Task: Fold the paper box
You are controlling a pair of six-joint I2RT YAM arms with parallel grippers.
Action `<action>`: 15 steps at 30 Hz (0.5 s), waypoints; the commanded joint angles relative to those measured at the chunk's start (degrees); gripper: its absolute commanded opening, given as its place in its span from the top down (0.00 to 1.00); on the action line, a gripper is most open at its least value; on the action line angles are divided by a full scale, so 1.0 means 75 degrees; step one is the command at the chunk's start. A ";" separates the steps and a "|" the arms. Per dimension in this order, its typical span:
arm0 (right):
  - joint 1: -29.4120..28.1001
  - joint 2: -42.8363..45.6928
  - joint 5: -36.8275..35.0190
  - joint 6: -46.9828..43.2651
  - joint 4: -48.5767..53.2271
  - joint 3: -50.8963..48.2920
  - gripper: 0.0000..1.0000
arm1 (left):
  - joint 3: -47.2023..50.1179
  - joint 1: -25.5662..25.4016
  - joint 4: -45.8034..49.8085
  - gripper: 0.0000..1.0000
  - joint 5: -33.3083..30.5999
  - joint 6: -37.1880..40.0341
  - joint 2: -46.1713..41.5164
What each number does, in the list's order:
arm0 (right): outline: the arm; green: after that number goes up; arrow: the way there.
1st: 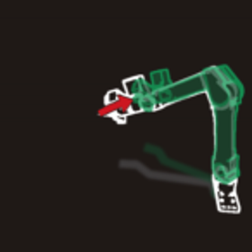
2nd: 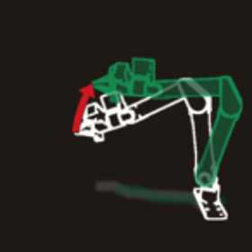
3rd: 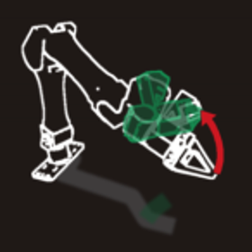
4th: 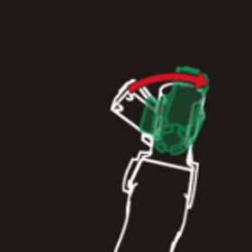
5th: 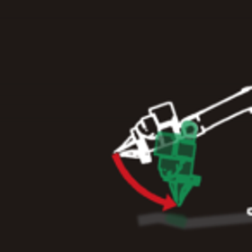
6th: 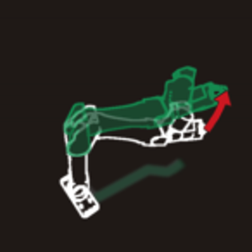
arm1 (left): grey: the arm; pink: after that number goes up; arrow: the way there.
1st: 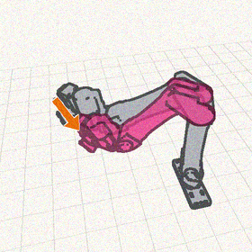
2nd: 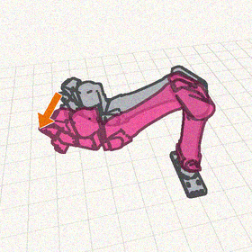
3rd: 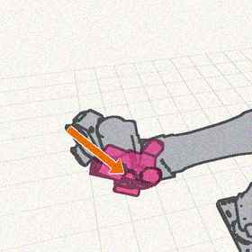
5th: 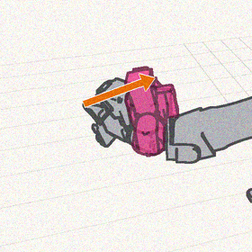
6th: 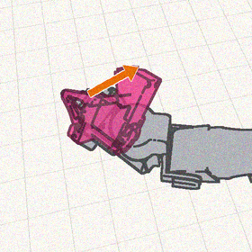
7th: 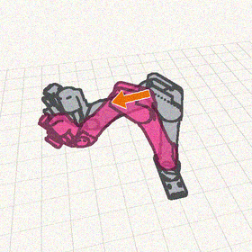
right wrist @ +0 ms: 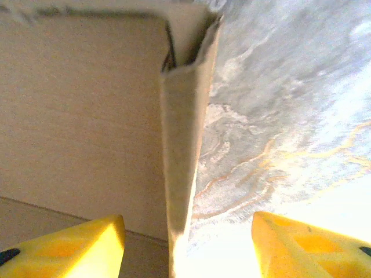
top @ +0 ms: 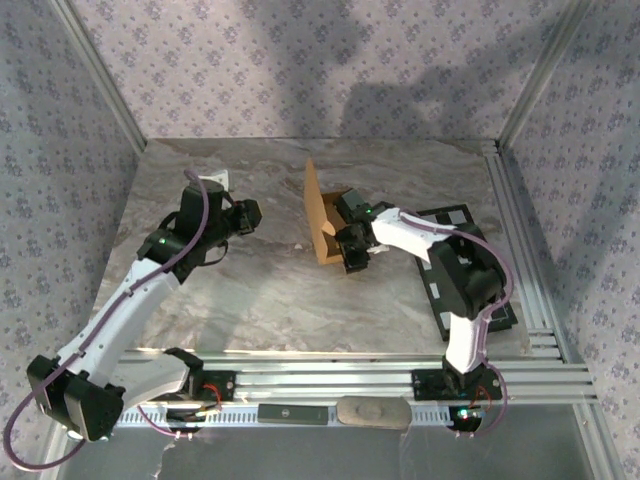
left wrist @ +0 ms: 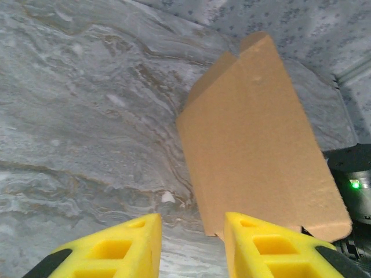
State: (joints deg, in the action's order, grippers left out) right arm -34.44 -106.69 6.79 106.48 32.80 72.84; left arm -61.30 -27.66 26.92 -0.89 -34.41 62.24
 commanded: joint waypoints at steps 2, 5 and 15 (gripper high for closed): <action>0.0151 0.0316 -0.0238 -0.0029 -0.0055 -0.0386 0.44 | -0.0199 -0.0188 -0.0188 0.66 0.0513 0.0007 -0.0107; 0.0184 0.0207 -0.0240 -0.0087 -0.0105 -0.0344 0.49 | -0.0345 -0.0360 -0.0222 0.66 0.0696 -0.0010 -0.0076; 0.0318 -0.0296 -0.0161 -0.0084 -0.0168 -0.0085 0.66 | -0.0663 -0.0794 -0.0281 0.66 0.0840 -0.0029 -0.0044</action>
State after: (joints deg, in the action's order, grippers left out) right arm -32.21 -107.24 6.26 105.38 29.91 70.87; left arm -64.12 -33.21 26.41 4.75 -34.59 62.28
